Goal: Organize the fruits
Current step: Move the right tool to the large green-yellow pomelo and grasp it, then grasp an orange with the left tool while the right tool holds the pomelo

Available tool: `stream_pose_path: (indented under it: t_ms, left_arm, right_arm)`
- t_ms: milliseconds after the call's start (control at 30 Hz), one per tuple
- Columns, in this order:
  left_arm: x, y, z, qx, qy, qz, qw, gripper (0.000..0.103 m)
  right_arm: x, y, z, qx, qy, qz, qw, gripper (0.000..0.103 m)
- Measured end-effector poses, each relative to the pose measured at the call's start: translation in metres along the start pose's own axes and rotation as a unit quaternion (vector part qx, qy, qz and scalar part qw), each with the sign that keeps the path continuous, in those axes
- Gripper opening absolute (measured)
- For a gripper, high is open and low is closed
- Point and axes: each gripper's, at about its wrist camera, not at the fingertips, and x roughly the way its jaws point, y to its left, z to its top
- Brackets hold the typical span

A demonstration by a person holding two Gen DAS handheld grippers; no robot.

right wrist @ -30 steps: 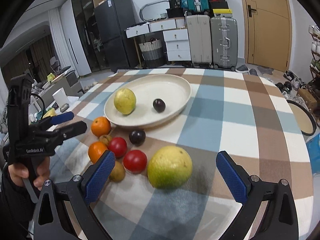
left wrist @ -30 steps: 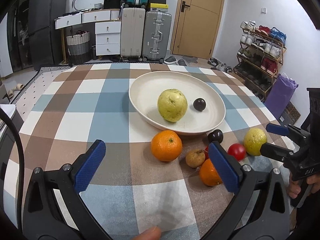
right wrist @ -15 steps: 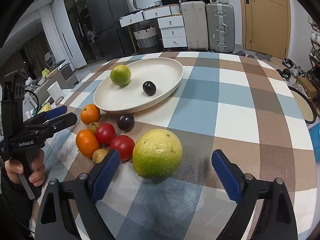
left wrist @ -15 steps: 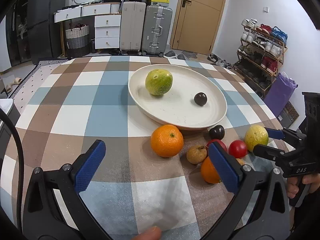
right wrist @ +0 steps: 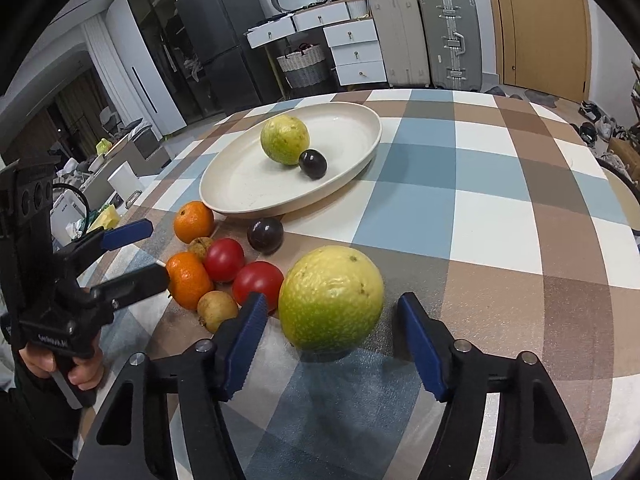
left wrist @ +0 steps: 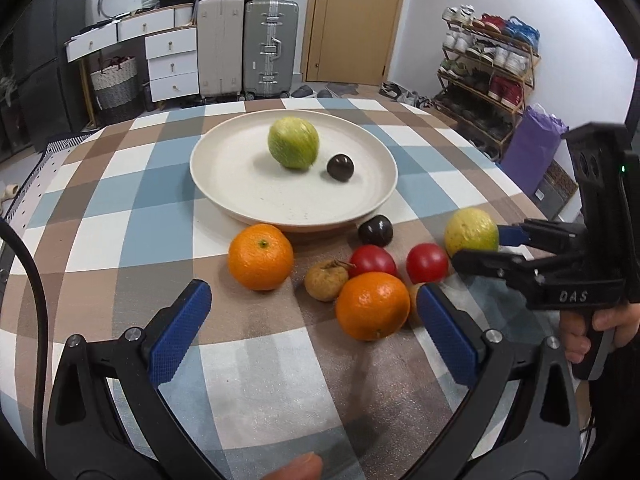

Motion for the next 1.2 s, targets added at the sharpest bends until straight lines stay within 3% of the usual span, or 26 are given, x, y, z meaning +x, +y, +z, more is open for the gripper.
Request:
stream_pose_path:
  t_ms: [33,100,533,733,967,1133,1200]
  left_arm:
    - [0.001,-0.001,0.000,0.002,0.003,-0.002,1.0000,0.102]
    - [0.001,-0.002,-0.002,0.003,0.007,-0.008,0.9999,0.102]
    - [0.006,-0.009,-0.006,0.023,0.017,-0.011,0.9995,0.102]
    - [0.006,-0.009,-0.006,0.031,0.023,-0.036,0.9986,0.082]
    - [0.000,-0.008,-0.007,0.034,0.018,-0.058,0.9976,0.076]
    - [0.000,-0.012,-0.009,0.043,0.025,-0.064,0.9967,0.055]
    - [0.001,-0.016,-0.011,0.054,0.026,-0.058,0.9965,0.052]
  right_arm:
    - [0.000,0.001,0.000,-0.001,0.000,0.002,1.000,0.053]
    - [0.000,0.001,0.000,-0.002,0.002,-0.002,1.000,0.051]
    - [0.001,0.003,0.000,-0.004,0.000,0.007,1.000,0.050]
    - [0.003,0.003,0.001,-0.003,0.003,0.017,1.000,0.050]
    - [0.003,0.004,0.000,-0.006,0.004,0.017,1.000,0.050]
    - [0.003,0.004,0.000,-0.006,0.005,0.017,1.000,0.050]
    - [0.003,0.003,0.000,-0.006,0.005,0.017,1.000,0.050]
